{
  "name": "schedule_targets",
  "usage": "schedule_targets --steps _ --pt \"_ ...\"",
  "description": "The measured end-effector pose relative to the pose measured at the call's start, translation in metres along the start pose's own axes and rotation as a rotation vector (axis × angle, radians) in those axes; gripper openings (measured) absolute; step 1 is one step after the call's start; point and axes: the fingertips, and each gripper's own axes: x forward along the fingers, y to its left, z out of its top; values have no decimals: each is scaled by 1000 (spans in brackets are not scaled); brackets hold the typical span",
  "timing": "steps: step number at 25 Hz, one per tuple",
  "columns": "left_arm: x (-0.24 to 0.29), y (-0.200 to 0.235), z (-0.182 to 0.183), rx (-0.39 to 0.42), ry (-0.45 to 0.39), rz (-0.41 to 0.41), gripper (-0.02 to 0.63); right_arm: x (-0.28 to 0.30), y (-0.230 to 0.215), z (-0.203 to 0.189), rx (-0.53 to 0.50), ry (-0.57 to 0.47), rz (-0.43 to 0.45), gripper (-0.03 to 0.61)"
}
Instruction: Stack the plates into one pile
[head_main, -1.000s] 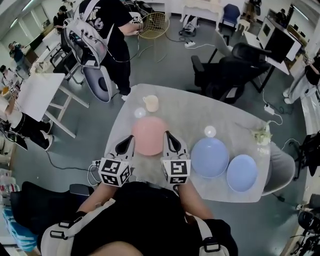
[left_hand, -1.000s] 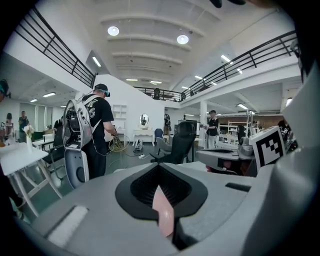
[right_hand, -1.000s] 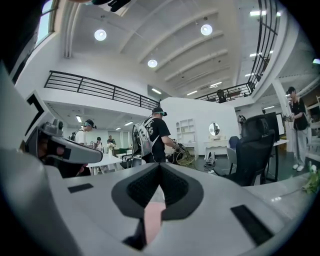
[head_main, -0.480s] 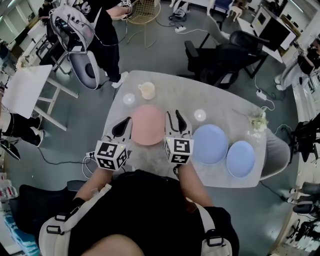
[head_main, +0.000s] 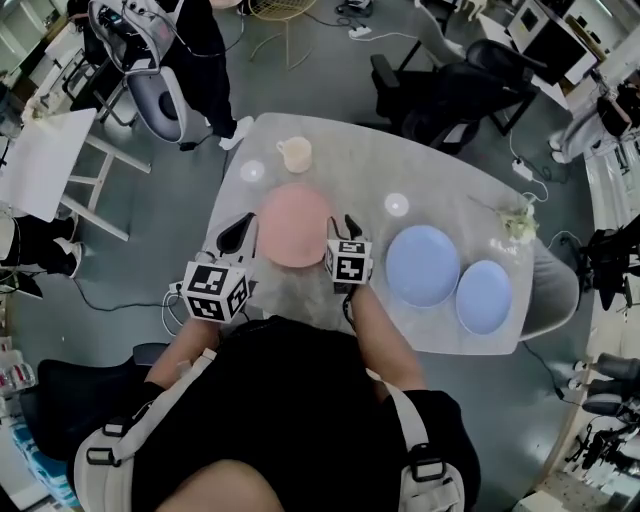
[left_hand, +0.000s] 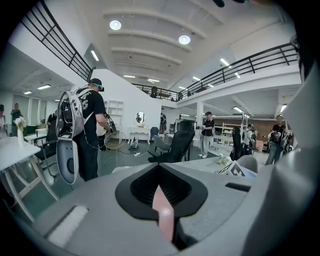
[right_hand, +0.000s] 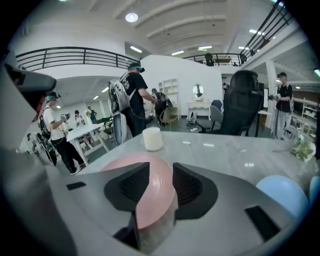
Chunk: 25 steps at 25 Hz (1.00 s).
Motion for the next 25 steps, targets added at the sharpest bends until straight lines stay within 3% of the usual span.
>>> schedule_targets --steps 3,6,9,15,18,22,25 --pt "-1 2 -5 -4 8 1 3 17 -8 -45 89 129 -17 127" --pt "-3 4 -7 -6 15 3 3 26 -14 -79 258 214 -8 127" --pt "-6 6 -8 -4 20 1 3 30 -10 -102 430 278 53 126" --pt "-8 11 -15 -13 33 5 3 35 16 -135 627 443 172 121" --pt "-7 10 -14 -6 31 -3 3 34 20 -137 696 463 160 76" --pt "-6 8 -14 -2 28 -16 3 31 12 -124 874 387 153 43" --pt "-5 8 -13 -3 29 -26 3 28 12 -113 856 369 175 43"
